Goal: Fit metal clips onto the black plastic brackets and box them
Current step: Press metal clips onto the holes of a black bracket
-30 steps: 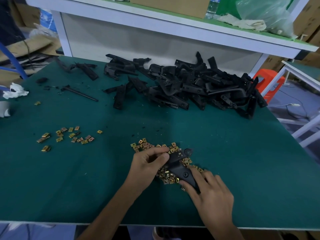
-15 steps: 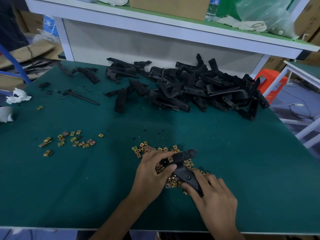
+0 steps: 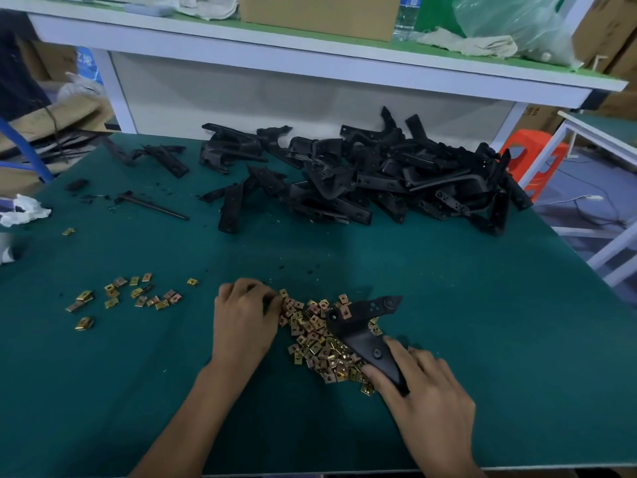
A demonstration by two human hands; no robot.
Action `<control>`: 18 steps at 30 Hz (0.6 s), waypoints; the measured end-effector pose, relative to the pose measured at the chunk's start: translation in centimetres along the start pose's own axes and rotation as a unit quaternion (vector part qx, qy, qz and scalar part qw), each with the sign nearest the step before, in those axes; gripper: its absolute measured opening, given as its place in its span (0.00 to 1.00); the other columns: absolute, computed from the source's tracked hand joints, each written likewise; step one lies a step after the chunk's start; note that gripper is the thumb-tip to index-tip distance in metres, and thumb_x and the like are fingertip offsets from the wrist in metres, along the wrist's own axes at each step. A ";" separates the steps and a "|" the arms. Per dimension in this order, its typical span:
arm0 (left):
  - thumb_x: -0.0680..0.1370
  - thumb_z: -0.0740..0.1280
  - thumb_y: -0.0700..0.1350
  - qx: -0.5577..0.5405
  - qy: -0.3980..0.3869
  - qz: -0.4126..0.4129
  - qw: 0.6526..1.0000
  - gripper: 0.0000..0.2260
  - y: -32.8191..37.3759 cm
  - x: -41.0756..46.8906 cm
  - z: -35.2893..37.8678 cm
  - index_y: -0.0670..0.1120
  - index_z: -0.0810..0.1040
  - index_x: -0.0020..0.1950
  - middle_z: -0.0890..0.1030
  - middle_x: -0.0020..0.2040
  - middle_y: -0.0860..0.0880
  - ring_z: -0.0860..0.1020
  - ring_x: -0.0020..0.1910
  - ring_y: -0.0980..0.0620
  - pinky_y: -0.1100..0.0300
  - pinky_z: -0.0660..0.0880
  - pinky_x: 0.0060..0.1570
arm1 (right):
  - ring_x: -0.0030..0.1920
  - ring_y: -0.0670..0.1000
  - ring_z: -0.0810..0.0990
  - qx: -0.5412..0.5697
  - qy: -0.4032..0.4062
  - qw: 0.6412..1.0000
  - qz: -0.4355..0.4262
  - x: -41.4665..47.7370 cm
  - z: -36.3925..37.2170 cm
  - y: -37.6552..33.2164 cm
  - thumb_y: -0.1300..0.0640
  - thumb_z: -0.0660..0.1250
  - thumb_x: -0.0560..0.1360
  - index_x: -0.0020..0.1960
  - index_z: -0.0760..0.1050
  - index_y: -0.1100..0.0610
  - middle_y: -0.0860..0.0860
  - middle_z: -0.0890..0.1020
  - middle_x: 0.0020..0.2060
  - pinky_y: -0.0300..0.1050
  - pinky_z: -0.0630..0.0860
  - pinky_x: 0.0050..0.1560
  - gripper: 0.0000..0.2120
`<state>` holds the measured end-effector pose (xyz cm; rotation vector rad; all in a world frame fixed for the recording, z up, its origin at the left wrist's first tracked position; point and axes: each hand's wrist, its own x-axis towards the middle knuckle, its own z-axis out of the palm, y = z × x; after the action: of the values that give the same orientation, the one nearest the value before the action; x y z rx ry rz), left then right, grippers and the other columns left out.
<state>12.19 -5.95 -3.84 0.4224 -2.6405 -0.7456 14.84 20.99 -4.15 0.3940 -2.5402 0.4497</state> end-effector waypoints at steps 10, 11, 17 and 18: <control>0.83 0.64 0.48 -0.314 -0.033 -0.044 0.948 0.08 3.4 -1.0 -1.2 0.54 0.80 0.60 0.82 0.53 0.60 0.78 0.55 0.61 0.63 0.75 0.54 | 0.38 0.49 0.77 -0.010 -0.012 0.999 -0.031 -0.2 0.1 0.0 0.32 0.64 0.75 0.59 0.83 0.47 0.45 0.80 0.42 0.39 0.68 0.33 0.23; 0.84 0.64 0.48 -0.354 -0.046 -0.047 0.933 0.08 4.0 -1.0 -1.3 0.55 0.81 0.59 0.83 0.53 0.60 0.79 0.55 0.63 0.67 0.75 0.54 | 0.38 0.49 0.77 -0.012 -0.011 0.999 -0.033 -0.2 0.0 0.0 0.32 0.64 0.75 0.58 0.84 0.47 0.45 0.80 0.42 0.38 0.68 0.33 0.23; 0.83 0.65 0.43 -0.470 -0.078 -0.058 0.877 0.06 6.2 -1.4 -1.8 0.51 0.81 0.54 0.86 0.47 0.54 0.81 0.43 0.62 0.68 0.76 0.45 | 0.38 0.49 0.77 -0.020 -0.013 0.998 -0.052 -0.2 -0.2 -0.1 0.32 0.64 0.76 0.58 0.83 0.48 0.45 0.80 0.42 0.37 0.65 0.36 0.23; 0.83 0.65 0.42 -0.477 -0.087 -0.059 0.873 0.06 6.4 -1.5 -1.7 0.50 0.80 0.54 0.86 0.47 0.53 0.81 0.43 0.61 0.68 0.76 0.45 | 0.38 0.48 0.76 -0.022 -0.012 0.998 -0.055 -0.2 -0.3 -0.1 0.33 0.64 0.76 0.58 0.83 0.48 0.45 0.80 0.42 0.37 0.65 0.36 0.23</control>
<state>13.06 -0.96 0.66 0.2196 -2.0216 -2.0307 15.18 21.05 -4.04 0.5237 -2.5307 0.3497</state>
